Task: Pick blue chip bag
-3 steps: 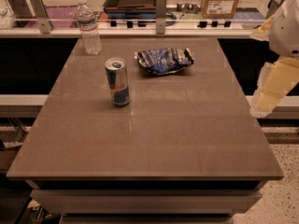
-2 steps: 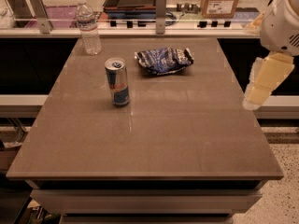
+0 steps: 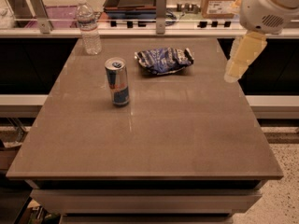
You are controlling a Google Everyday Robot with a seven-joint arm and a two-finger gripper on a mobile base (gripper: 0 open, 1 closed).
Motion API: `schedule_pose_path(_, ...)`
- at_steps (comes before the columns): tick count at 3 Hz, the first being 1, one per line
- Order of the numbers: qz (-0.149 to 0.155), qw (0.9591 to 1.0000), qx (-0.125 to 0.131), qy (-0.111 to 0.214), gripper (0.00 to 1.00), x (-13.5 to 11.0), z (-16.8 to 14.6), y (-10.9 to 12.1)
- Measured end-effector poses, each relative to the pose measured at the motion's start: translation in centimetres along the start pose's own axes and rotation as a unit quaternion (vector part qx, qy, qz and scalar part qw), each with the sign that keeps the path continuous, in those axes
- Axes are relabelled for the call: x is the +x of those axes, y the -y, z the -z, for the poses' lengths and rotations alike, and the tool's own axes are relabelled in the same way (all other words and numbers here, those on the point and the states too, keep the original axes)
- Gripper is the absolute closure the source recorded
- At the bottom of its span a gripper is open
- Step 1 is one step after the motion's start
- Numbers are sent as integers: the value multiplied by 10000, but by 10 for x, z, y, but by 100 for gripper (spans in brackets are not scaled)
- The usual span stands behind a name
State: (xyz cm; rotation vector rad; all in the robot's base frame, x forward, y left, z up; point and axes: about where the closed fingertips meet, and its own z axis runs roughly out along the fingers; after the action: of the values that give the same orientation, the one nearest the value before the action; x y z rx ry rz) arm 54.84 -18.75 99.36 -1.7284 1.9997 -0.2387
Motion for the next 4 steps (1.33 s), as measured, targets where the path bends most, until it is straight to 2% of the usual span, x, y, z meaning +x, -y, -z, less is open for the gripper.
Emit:
schedule_pose_path(2, 17, 9996, 170, 203, 0, -18, -39, 51)
schedule_pose_path(4, -221, 9985, 412, 291, 0, -34, -92, 75)
